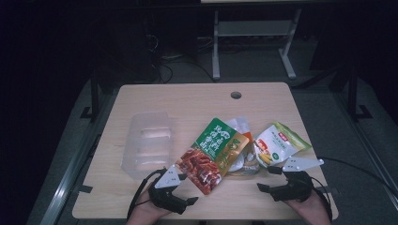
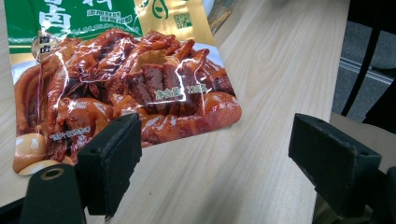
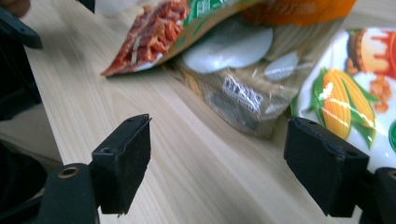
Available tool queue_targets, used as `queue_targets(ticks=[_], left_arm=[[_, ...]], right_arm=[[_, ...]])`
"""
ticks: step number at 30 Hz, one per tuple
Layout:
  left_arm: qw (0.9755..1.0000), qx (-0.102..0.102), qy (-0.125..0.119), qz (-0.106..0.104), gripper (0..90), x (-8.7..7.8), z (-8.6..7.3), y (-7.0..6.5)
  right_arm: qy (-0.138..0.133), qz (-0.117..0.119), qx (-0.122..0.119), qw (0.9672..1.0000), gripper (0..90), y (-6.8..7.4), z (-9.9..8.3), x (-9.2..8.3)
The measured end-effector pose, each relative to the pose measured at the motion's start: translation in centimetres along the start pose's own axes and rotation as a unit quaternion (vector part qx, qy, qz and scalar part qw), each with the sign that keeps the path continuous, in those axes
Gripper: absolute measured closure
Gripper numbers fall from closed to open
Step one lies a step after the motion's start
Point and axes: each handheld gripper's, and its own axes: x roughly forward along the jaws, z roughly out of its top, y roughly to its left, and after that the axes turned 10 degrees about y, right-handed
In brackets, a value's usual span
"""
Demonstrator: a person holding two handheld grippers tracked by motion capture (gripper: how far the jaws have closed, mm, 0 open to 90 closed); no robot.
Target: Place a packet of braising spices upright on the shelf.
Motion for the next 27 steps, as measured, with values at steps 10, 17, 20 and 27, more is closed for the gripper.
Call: queue_targets(ticks=[10, 17, 20, 27], left_arm=[[1.0000, 0.007, 0.000, 0.004, 16.9, -0.2, 0.0, 0.1], [0.9999, 0.007, -0.003, 0.009, 16.9, -0.3, -0.2, 0.0], [0.9999, 0.008, -0.001, 0.012, 16.9, -0.3, -0.2, -0.1], [0.9999, 0.008, -0.002, 0.011, 17.0, -0.2, -0.1, -0.1]], right_arm=[[-0.007, 0.011, 0.006, 0.9999, 19.2, 0.4, 1.2, 0.6], [-0.008, 0.008, 0.018, 0.9998, 20.4, 0.3, 2.8, 1.0], [-0.005, 0.008, 0.022, 0.9997, 21.4, 0.1, 3.6, 1.3], [0.011, 0.013, 0.040, 0.9990, 24.3, -0.8, 5.9, 3.2]])
